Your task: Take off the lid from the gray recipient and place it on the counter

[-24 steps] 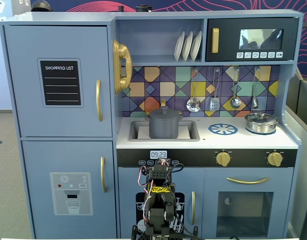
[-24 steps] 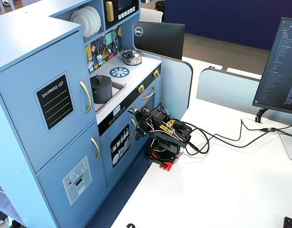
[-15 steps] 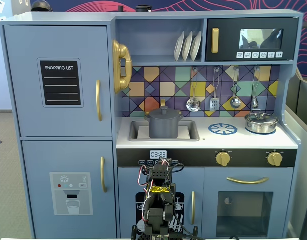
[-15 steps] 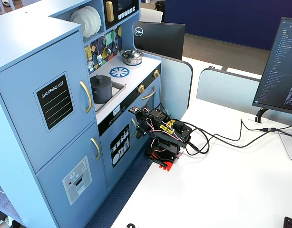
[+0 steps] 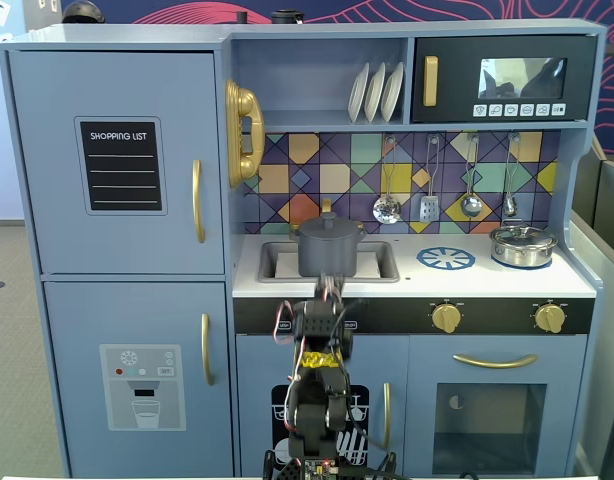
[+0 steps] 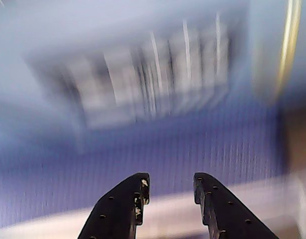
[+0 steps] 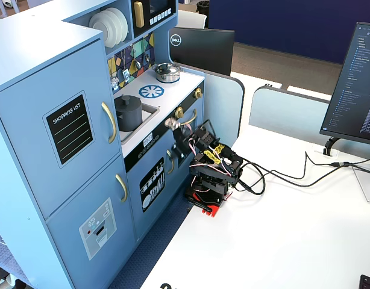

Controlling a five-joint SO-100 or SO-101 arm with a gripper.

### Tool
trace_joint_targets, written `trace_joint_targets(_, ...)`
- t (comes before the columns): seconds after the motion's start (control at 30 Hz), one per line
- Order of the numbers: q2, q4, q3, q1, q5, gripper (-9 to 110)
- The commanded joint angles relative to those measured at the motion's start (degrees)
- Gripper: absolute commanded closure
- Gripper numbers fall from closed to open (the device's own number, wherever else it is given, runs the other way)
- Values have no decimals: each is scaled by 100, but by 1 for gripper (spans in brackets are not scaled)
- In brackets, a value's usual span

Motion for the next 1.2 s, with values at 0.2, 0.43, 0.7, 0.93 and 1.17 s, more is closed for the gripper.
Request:
trace_joint_targets(0.2,-1468,-4298,-2197,105,-360,93)
trace_joint_targets(0.43,-2479,-5502,-2760,79,-422,81)
trace_joint_targets(0.7,-3129,-6091,-2777,141,-360,80)
trace_joint_targets(0.93,-3753,-6390,-2979,114,-404,82)
trace_joint_targets(1.17,-4421,-6583,-3296,35,-448,83)
